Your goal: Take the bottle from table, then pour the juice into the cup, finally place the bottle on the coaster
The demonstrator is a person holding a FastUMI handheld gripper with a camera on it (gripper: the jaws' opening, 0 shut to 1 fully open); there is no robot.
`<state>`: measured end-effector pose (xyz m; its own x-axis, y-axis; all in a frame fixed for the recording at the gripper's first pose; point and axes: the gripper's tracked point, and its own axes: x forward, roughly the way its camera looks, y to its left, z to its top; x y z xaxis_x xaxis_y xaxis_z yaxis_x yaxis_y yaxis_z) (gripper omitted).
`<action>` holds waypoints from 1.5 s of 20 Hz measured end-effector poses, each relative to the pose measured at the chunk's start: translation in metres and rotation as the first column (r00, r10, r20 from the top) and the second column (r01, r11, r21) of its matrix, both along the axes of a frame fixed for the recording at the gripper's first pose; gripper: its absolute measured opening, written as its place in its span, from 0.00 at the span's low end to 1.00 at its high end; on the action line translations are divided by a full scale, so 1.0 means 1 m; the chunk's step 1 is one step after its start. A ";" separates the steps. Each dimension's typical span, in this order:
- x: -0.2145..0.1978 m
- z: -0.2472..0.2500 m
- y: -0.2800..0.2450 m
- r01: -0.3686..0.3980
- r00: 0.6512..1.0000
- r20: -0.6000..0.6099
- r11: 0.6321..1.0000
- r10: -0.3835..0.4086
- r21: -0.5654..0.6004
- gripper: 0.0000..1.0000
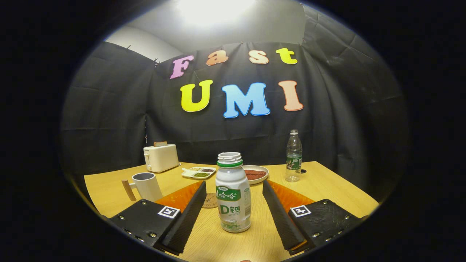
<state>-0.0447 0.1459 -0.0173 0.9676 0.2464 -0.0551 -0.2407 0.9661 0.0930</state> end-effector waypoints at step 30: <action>0.061 0.040 0.037 0.160 0.983 0.169 0.798 -0.074 -0.581 0.66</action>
<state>0.0164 0.1828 0.0231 0.9955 0.0919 -0.0237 -0.0905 0.8441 -0.5284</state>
